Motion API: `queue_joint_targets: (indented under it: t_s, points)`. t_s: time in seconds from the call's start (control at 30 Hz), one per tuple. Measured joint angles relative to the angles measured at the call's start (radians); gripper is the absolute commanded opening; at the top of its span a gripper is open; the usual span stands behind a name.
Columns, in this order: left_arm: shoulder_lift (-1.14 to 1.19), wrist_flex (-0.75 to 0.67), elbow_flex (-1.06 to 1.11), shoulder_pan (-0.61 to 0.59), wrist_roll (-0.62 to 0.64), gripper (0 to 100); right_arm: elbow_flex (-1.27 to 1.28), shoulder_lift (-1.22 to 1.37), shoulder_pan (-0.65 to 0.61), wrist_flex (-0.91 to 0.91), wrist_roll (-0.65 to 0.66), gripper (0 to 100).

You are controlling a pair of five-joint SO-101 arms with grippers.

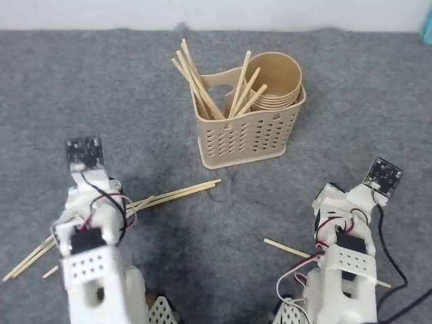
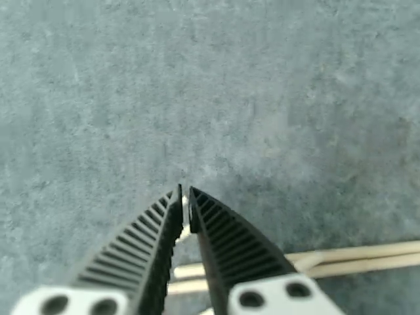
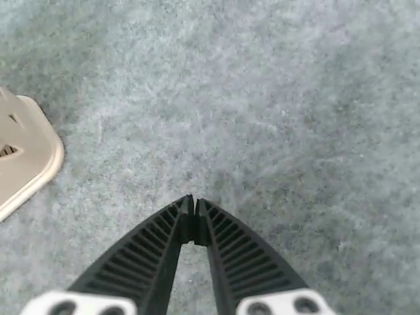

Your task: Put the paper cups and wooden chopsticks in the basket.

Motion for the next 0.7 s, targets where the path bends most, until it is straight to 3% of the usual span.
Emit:
queue_joint_targets:
  t_s: [0.2,0.4,0.53,0.7]
  points:
    - [0.331,0.252,-0.377,-0.072,-0.199,1,0.0,0.0,0.0,0.0,0.0,0.9]
    - [0.605,0.483,-0.761,-0.144,-0.555,1,0.0,0.0,0.0,0.0,0.0,0.9]
    - [0.749,0.526,-0.934,-0.183,-0.752,3,0.0,0.0,0.0,0.0,0.0,0.9]
    - [0.916,0.535,-1.002,-0.189,-0.884,18,0.0,0.0,0.0,0.0,0.031,0.9]
